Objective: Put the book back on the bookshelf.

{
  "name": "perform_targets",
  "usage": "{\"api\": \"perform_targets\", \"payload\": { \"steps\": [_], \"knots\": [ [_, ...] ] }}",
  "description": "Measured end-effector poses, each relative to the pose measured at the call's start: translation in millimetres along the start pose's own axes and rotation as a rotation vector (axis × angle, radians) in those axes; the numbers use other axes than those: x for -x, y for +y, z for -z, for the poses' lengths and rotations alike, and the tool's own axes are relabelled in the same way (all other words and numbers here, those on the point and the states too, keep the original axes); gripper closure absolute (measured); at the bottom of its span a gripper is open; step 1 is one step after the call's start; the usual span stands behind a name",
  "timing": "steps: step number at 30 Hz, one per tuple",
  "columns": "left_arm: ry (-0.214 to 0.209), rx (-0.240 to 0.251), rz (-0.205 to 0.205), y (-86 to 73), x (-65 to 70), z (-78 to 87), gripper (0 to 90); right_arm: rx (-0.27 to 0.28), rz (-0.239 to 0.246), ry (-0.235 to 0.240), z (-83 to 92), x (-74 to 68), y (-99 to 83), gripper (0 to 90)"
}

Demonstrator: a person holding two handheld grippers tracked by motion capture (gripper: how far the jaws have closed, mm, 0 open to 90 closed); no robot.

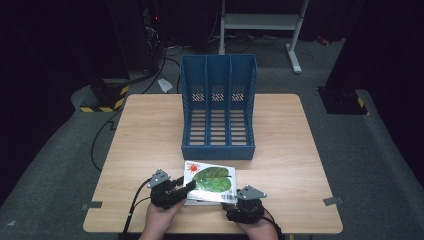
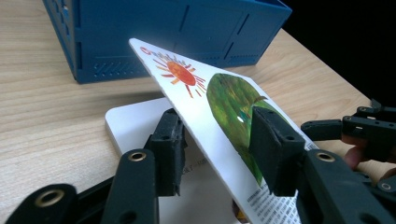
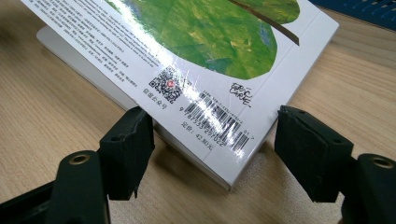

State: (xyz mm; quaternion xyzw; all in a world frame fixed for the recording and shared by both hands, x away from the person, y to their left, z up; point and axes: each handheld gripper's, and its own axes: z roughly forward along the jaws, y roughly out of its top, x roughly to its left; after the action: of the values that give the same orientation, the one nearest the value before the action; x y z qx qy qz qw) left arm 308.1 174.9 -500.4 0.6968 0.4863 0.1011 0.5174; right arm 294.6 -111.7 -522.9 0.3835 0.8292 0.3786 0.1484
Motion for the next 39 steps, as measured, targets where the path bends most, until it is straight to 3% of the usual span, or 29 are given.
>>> {"api": "perform_targets", "payload": {
  "steps": [5, 9, 11, 16, 18, 24, 27, 35, 39],
  "knots": [
    [-0.017, -0.017, 0.008, 1.0, -5.0, -1.8, 51.2, 0.003, 0.004, 0.0, 0.3, 0.1, -0.1, 29.4],
    [-0.08, -0.078, 0.041, 3.1, -13.3, -11.5, 49.5, -0.001, 0.009, -0.003, 0.5, -0.2, -0.3, 29.5],
    [-0.092, -0.1, 0.04, 4.0, -14.6, -16.1, 49.7, -0.005, 0.01, -0.003, 0.5, -0.1, -0.3, 29.4],
    [-0.104, -0.121, 0.008, 3.2, -16.4, -16.9, 52.0, -0.018, -0.014, 0.05, 3.7, 5.3, -1.6, 30.3],
    [-0.109, -0.139, -0.008, 2.6, -18.0, -16.6, 52.8, 0.001, -0.012, 0.065, 9.4, 6.0, -4.4, 31.8],
    [-0.106, -0.148, -0.042, 0.3, -18.3, -16.5, 55.5, 0.041, -0.023, 0.046, 17.3, 8.7, -2.1, 32.4],
    [-0.107, -0.147, -0.08, -0.8, -18.2, -15.3, 57.2, 0.054, -0.04, 0.038, 16.8, 13.0, 0.8, 32.7],
    [-0.116, -0.115, -0.163, -2.3, -14.0, -9.6, 60.7, 0.074, -0.1, 0.03, 11.4, 23.8, 27.4, 32.5],
    [-0.113, -0.104, -0.192, -3.5, -11.4, -7.7, 61.1, 0.087, -0.1, 0.023, 7.3, 25.1, 28.9, 33.5]
  ]
}}
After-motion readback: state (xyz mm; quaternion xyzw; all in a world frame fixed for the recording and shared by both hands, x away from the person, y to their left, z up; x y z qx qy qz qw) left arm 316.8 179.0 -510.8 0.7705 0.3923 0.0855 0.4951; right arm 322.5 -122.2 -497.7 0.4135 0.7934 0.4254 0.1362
